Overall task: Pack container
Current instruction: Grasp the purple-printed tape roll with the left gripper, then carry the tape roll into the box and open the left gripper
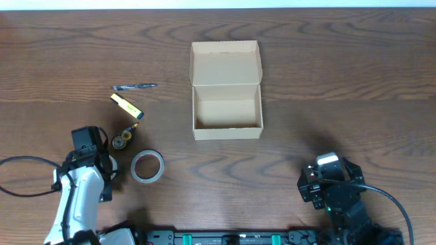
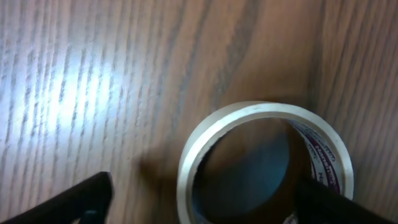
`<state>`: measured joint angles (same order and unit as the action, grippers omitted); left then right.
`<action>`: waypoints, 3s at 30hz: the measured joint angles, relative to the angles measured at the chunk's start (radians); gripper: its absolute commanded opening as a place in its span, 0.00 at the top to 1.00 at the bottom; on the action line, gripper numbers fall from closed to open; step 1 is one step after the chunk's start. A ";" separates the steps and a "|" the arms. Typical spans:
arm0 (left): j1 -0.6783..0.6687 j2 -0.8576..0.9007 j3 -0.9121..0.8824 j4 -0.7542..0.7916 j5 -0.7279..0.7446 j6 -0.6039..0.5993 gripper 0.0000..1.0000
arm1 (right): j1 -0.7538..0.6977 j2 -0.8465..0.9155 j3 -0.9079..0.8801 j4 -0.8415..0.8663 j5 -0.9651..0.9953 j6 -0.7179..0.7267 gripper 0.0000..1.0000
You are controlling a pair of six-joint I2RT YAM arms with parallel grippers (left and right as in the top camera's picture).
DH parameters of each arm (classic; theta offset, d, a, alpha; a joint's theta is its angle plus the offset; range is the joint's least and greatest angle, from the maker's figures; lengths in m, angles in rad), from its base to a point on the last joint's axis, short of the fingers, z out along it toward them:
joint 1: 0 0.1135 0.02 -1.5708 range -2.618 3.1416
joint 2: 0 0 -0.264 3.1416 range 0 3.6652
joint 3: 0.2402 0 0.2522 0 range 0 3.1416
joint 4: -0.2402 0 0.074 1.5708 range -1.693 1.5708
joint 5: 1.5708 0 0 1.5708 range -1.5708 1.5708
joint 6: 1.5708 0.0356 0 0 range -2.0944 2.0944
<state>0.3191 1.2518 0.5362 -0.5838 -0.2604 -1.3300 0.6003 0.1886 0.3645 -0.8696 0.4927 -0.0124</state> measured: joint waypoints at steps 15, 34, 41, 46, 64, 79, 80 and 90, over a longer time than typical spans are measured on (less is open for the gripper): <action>0.000 0.016 -0.008 0.050 0.011 -0.005 0.59 | 0.000 0.000 0.000 0.000 0.000 0.000 0.01; 0.000 0.007 -0.072 0.172 0.051 0.015 0.95 | 0.000 0.000 0.000 0.000 0.000 0.000 0.01; -0.027 -0.067 0.163 0.168 0.099 0.259 0.94 | 0.000 0.000 0.000 0.000 0.000 0.000 0.01; -0.168 -0.045 0.419 0.169 0.132 0.454 0.94 | 0.000 0.000 0.000 0.000 0.001 0.000 0.01; -0.713 0.389 0.852 0.129 0.279 0.628 0.94 | 0.000 0.000 0.000 0.000 0.000 0.000 0.01; -0.817 0.537 0.854 -0.041 0.363 0.452 0.94 | 0.000 0.000 0.000 0.000 0.000 0.000 0.01; -0.818 0.537 0.854 -0.067 0.363 0.437 0.94 | 0.000 0.000 0.000 0.000 0.000 0.000 0.01; -0.820 0.565 0.854 -0.170 0.338 0.346 0.94 | 0.000 0.000 0.000 0.000 0.000 0.000 0.01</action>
<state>-0.5007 1.8172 1.3903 -0.7540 0.0772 -0.9840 0.6003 0.1886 0.3645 -0.8696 0.4927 -0.0124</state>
